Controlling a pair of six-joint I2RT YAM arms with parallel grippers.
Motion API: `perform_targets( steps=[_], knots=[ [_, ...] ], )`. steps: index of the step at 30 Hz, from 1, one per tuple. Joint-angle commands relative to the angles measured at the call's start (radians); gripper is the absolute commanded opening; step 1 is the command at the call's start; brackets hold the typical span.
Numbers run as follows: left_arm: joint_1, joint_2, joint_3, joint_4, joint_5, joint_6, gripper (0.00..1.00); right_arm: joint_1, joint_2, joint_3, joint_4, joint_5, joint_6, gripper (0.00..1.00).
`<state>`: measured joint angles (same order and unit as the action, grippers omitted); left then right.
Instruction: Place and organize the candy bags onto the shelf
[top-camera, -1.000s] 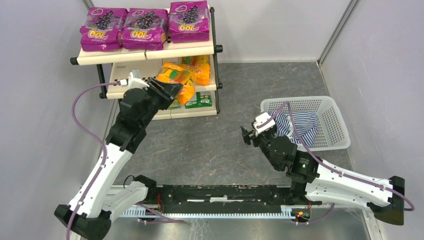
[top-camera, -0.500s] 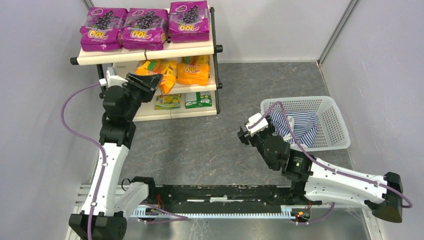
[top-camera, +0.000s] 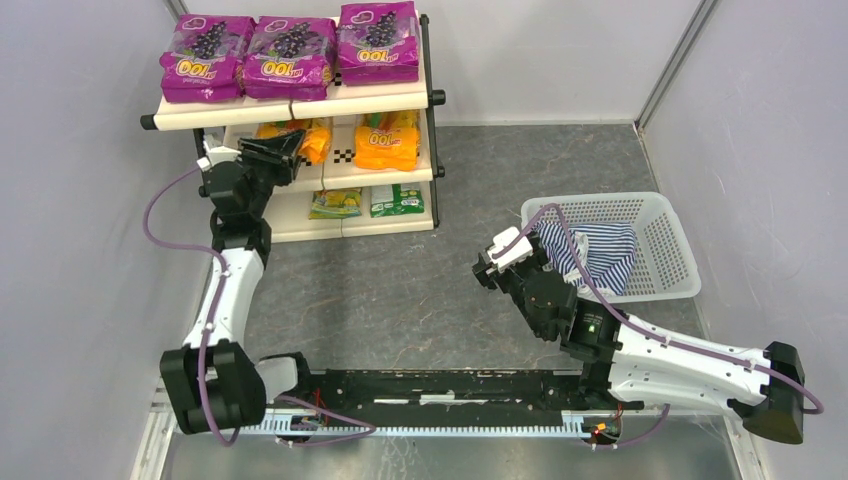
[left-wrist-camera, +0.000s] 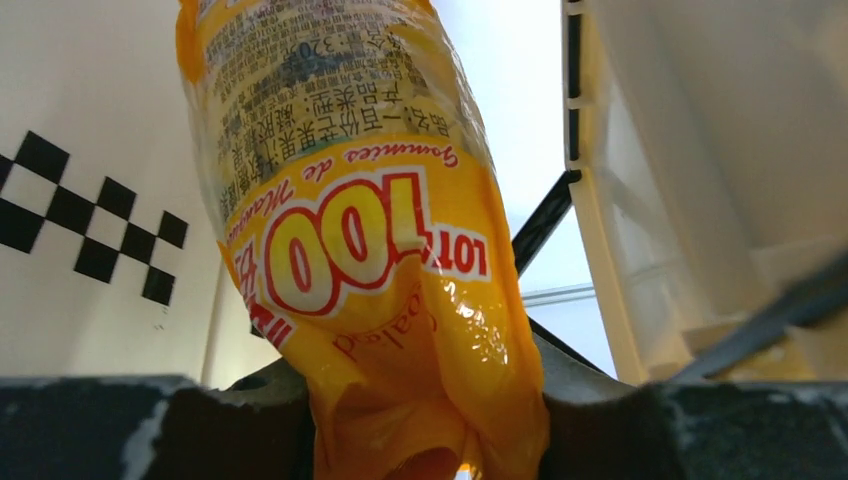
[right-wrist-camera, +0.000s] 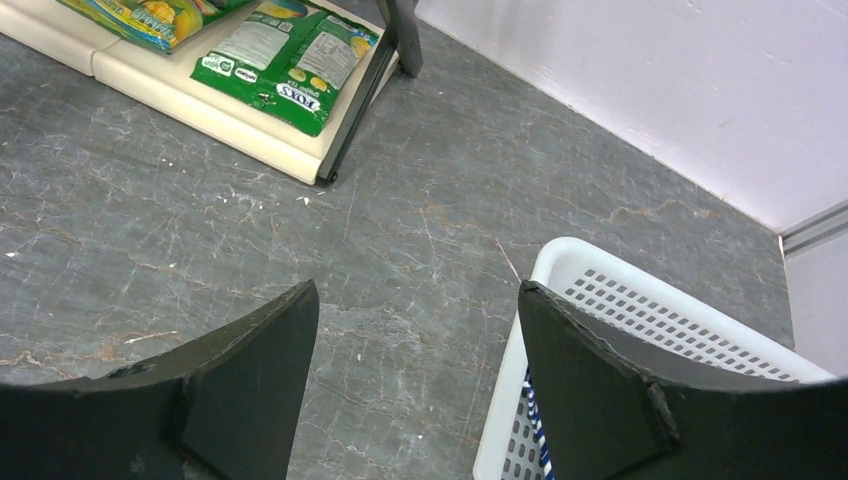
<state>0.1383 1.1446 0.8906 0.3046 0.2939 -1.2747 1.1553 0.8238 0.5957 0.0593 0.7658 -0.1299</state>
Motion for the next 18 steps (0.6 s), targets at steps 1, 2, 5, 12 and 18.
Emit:
perform_targets(
  steps=[1, 2, 5, 12, 18],
  knots=[
    [0.001, 0.015, -0.013, 0.349, 0.012, -0.073, 0.44, -0.007, -0.004, -0.006, 0.049, 0.027, -0.018, 0.80],
    [-0.002, 0.023, -0.020, 0.375, 0.010, -0.073, 0.44, -0.007, -0.003, -0.008, 0.051, 0.028, -0.020, 0.80],
    [-0.033, 0.047, -0.028, 0.400, -0.012, -0.057, 0.44, -0.008, -0.005, -0.012, 0.064, 0.027, -0.025, 0.81],
    [-0.063, 0.107, -0.033, 0.399, -0.078, -0.034, 0.45, -0.010, -0.013, -0.014, 0.062, 0.026, -0.030, 0.81],
    [-0.098, 0.145, -0.030, 0.382, -0.079, -0.031, 0.45, -0.011, -0.051, -0.035, 0.048, 0.041, -0.021, 0.81]
  ],
)
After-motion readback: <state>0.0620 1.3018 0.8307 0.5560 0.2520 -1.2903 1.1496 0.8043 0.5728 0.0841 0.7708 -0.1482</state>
